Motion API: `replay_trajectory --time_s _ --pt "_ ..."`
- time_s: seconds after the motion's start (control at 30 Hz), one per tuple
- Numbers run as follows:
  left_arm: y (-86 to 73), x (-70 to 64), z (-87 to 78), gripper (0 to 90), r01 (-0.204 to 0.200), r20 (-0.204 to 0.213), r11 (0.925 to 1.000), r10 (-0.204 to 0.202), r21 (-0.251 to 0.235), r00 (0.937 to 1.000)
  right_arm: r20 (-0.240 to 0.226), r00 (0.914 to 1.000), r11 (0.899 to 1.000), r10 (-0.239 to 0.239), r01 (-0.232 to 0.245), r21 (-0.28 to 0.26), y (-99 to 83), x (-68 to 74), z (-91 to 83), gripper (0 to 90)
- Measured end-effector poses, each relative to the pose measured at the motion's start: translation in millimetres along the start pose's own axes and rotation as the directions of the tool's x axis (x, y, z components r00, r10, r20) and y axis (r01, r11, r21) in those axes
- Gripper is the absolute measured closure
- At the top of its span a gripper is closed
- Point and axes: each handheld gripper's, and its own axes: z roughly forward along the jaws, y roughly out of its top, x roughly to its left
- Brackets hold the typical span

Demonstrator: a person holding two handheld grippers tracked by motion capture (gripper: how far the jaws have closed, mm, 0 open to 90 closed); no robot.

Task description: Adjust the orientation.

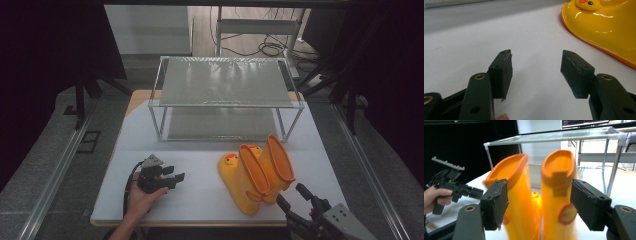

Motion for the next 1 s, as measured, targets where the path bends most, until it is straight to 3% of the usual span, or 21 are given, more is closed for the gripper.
replay_trajectory --time_s 0.53,1.0 --pt "0.0 -1.0 1.2 42.3 -0.002 0.003 1.0 0.002 0.002 1.0 -0.048 0.9987 0.998 -0.018 0.021 0.067 52.3 -32.5 7.0 30.6" --pt "0.0 -1.6 1.4 42.2 -0.004 -0.001 1.0 0.004 0.005 1.0 -0.096 0.995 0.98 -0.029 0.047 0.191 82.4 -53.4 28.7 32.4"
